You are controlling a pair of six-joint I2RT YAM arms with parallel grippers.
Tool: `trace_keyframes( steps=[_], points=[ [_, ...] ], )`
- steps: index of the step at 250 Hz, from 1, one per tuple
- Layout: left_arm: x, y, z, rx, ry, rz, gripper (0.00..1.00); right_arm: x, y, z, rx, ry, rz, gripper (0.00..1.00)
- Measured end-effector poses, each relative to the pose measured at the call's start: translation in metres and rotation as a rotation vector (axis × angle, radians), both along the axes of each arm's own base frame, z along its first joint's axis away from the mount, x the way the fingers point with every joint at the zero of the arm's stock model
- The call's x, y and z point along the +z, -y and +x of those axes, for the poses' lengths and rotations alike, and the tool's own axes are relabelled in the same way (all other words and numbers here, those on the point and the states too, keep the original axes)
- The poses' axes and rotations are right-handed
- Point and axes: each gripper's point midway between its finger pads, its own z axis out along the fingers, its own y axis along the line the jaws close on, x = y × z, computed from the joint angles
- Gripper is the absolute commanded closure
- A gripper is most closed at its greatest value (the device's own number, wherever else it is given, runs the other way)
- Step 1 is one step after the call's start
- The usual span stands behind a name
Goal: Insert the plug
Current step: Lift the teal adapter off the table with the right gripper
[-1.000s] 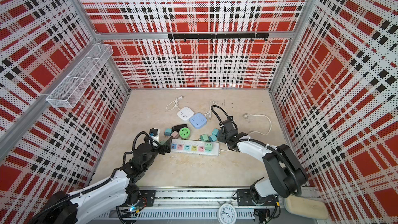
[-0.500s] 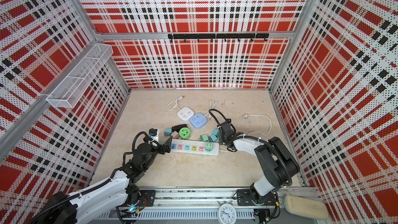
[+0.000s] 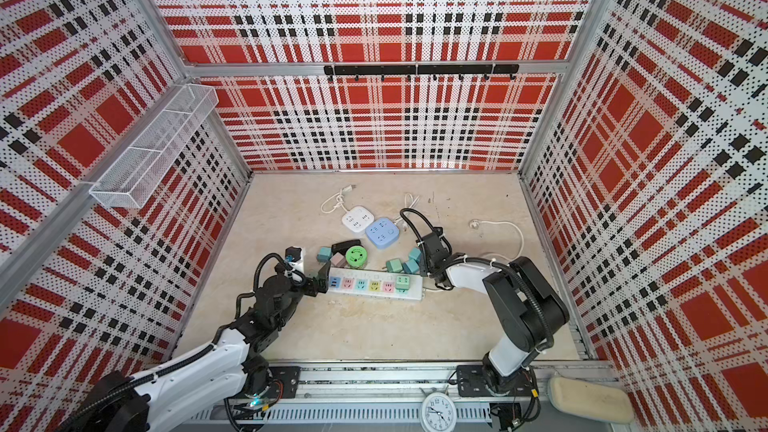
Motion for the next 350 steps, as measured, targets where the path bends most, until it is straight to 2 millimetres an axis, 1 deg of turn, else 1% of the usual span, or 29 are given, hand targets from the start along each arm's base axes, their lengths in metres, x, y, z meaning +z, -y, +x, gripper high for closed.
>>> trace_keyframes(
  steps=[26,48,71,93,126,159,188,222,242,256,272,304,331,350],
  points=[
    [-0.002,-0.007,0.003,0.023,-0.010,-0.015,0.01,0.000,0.002,-0.003,0.000,0.002,0.002,0.69],
    [-0.005,-0.010,0.005,0.031,-0.025,-0.025,0.01,0.000,0.005,-0.009,-0.003,0.008,0.007,0.69],
    [-0.007,-0.010,0.006,0.031,-0.036,-0.028,0.01,0.001,0.008,-0.014,-0.003,0.012,0.010,0.70],
    [-0.005,-0.008,0.006,0.022,-0.037,-0.033,0.01,0.001,0.009,-0.016,-0.002,0.017,0.012,0.74],
    [-0.002,-0.005,0.006,0.004,-0.034,-0.041,0.01,0.008,0.008,-0.014,0.002,0.043,0.020,0.78],
    [0.006,-0.003,0.004,-0.012,-0.014,-0.057,0.01,0.027,0.005,-0.008,0.014,0.125,0.062,0.81],
    [0.015,-0.003,0.001,-0.021,0.017,-0.075,0.01,0.048,0.004,-0.005,0.031,0.226,0.094,0.83],
    [0.016,-0.003,0.000,-0.024,0.021,-0.079,0.01,0.073,0.007,-0.007,0.044,0.316,0.115,0.84],
    [0.015,-0.001,-0.001,-0.030,0.016,-0.075,0.00,0.095,0.008,-0.014,0.067,0.391,0.143,0.85],
    [0.014,0.000,-0.002,-0.034,0.016,-0.074,0.01,0.109,0.007,-0.021,0.090,0.439,0.161,0.88],
    [0.015,0.003,-0.004,-0.041,0.019,-0.073,0.00,0.124,0.007,-0.028,0.119,0.494,0.177,0.89],
    [0.016,0.005,-0.007,-0.055,0.029,-0.075,0.03,0.146,0.003,-0.043,0.182,0.579,0.217,0.90],
    [0.017,0.005,-0.008,-0.056,0.034,-0.076,0.07,0.156,-0.010,-0.058,0.267,0.624,0.255,0.91],
    [0.016,0.006,-0.008,-0.062,0.032,-0.076,0.10,0.164,-0.027,-0.072,0.351,0.650,0.271,0.91]
  ],
)
